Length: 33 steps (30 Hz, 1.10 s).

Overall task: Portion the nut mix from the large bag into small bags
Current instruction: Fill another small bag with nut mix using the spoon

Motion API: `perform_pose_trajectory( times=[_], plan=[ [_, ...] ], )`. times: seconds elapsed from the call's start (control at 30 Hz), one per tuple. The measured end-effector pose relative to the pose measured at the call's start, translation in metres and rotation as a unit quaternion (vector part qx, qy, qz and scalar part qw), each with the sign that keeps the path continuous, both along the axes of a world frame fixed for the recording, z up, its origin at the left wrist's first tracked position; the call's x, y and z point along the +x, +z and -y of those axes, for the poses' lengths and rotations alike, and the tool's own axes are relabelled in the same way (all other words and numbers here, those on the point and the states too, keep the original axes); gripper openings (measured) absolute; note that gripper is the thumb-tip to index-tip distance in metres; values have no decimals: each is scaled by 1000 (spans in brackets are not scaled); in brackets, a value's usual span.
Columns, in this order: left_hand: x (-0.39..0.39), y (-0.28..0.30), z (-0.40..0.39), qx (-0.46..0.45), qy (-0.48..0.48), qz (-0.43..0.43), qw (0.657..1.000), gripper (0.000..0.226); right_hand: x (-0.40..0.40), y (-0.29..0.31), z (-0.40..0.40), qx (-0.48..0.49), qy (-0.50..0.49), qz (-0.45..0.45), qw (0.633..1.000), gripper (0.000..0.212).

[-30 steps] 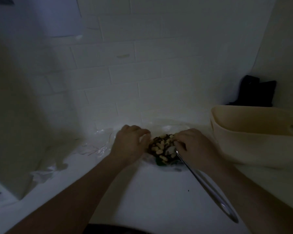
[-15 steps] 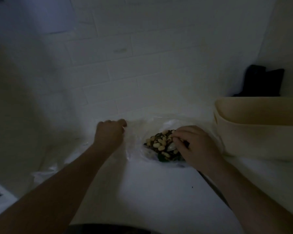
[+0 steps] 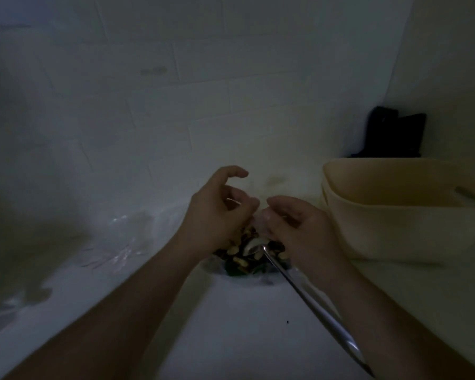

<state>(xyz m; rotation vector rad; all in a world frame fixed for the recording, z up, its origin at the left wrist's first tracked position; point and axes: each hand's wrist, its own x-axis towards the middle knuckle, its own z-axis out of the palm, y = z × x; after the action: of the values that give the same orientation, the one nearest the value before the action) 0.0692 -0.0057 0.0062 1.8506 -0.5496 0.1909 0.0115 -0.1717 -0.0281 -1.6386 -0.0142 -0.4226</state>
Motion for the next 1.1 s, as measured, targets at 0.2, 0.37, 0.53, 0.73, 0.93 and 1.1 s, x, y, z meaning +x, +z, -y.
perform_pose_trajectory(
  times=[0.2, 0.37, 0.53, 0.73, 0.93, 1.1],
  plan=[
    [3, -21, 5, -45, -48, 22, 998, 36, -9, 6, 3, -62, 68, -9, 996, 24],
    [3, -29, -7, -93, -46, -36, 994, 24, -11, 6, -1, -193, 17, 20, 981, 27],
    [17, -32, -27, -51, -89, -38, 994, 24, -6, 7, 6, -23, -42, 14, 999, 29],
    [18, -30, -29, -88, -134, -66, 985, 16, -5, 3, 11, 78, 24, -32, 996, 11],
    [14, -27, -30, -131, -140, -116, 975, 24, -8, 1, 8, 26, 57, -60, 996, 11],
    [18, -29, -39, -114, -194, -131, 966, 62, -6, 4, 10, 144, 29, -54, 988, 19]
  ],
)
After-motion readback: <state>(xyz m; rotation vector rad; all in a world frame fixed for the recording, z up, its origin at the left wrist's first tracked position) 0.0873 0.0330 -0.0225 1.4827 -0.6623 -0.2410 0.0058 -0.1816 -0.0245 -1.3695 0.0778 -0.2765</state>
